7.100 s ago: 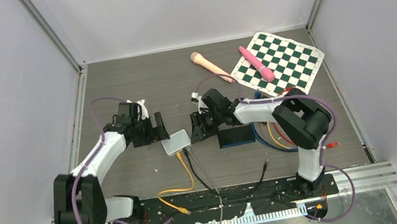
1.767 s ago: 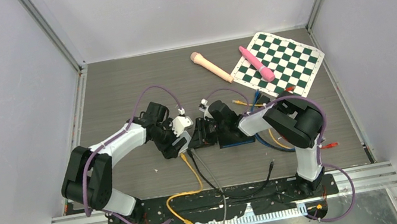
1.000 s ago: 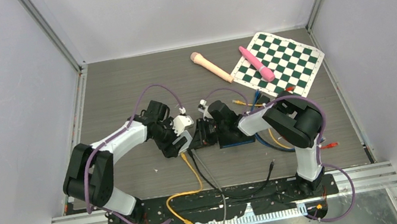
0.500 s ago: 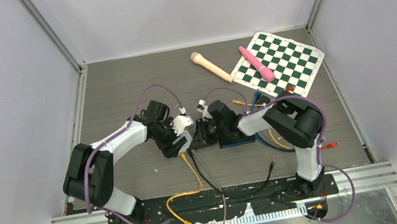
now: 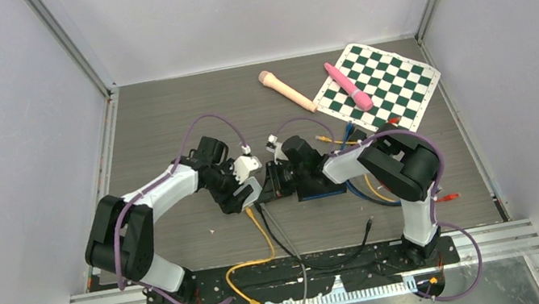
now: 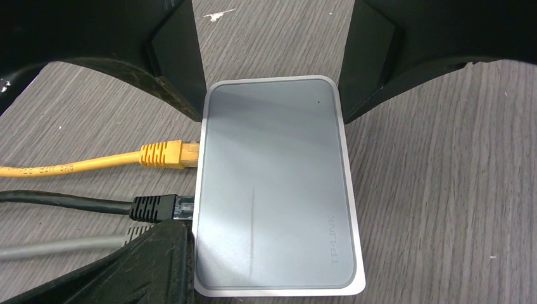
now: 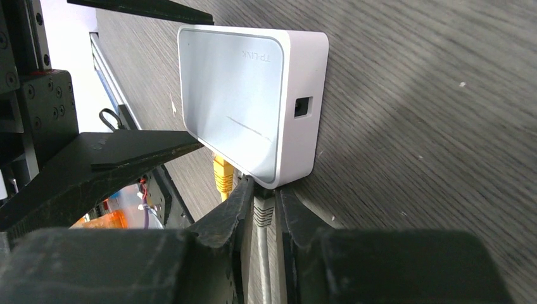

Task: Pull the plug from the switch port
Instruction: Pull the connector from the switch port.

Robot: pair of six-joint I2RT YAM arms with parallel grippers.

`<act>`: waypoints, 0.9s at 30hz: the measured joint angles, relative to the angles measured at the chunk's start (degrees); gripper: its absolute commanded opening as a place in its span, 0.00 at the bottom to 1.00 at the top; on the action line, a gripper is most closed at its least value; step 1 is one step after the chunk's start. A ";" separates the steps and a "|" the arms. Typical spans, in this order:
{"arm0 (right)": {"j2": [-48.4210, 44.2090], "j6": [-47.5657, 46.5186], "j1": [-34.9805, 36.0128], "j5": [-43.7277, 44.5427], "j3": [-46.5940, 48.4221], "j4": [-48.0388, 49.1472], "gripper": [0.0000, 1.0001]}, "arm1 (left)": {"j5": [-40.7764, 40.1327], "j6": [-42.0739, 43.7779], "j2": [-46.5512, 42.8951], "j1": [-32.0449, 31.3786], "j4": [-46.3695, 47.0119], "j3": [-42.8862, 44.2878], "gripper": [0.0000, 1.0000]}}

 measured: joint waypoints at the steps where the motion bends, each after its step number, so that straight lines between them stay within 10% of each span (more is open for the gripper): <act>1: 0.00 -0.15 0.00 -0.02 0.07 -0.09 0.05 | 0.33 0.04 -0.09 0.20 0.11 -0.11 0.12; 7: 0.00 -1.11 -0.02 -0.20 0.90 -1.81 0.05 | 1.40 0.20 -0.42 0.87 0.68 -0.61 0.11; 15: -0.11 -0.87 0.00 0.70 3.91 -8.57 0.34 | 2.32 0.31 -0.98 1.27 1.97 -1.49 0.10; 27: 0.31 1.14 -0.02 -0.70 1.75 -4.13 0.14 | 6.21 1.95 1.11 3.08 0.55 0.55 0.11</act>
